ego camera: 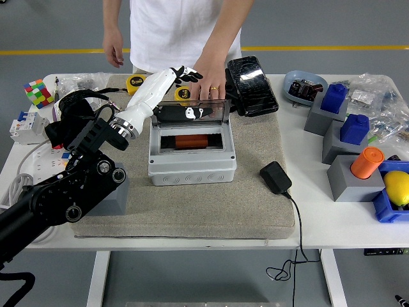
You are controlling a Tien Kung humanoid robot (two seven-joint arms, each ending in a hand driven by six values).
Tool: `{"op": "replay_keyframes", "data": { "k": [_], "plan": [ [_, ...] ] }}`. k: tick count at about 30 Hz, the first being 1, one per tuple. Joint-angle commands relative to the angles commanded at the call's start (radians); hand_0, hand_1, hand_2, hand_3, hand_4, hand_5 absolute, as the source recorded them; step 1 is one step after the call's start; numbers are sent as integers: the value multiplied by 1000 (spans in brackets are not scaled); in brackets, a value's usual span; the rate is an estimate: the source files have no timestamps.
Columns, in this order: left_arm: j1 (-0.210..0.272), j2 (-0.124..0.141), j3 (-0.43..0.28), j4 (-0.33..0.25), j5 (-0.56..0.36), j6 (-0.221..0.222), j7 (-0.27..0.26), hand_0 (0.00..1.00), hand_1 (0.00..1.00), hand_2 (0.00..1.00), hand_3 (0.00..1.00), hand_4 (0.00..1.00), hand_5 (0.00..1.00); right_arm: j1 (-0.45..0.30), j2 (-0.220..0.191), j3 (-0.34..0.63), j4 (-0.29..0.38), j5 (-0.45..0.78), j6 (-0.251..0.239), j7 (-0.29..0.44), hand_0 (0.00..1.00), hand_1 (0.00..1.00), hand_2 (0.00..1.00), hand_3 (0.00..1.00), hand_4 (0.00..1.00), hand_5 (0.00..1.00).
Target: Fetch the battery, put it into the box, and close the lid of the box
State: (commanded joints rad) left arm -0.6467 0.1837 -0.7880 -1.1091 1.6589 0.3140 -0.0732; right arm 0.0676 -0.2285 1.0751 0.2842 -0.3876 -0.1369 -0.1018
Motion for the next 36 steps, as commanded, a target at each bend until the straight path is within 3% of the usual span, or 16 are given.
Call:
{"op": "replay_keyframes", "data": {
  "k": [8,14,28,36],
  "plan": [
    [32,22,16,-32,-3,-43,63,721,781,767,759,998,757,1,-3,5,1,-1,1,-1,641,653,654,530,944,433],
    [69,55,27,-89,-13,-61,109,708,766,756,745,998,761,2,-5,3,1,-2,3,-3,641,653,654,530,944,432],
    [188,139,7,-281,-23,-74,138,683,726,722,724,998,753,-3,-8,6,3,-6,2,-5,641,653,654,530,943,432],
    [235,163,-2,-352,-28,-73,140,682,724,723,723,998,754,-2,-6,13,4,-8,2,-2,642,653,654,530,944,432]
  ]
}}
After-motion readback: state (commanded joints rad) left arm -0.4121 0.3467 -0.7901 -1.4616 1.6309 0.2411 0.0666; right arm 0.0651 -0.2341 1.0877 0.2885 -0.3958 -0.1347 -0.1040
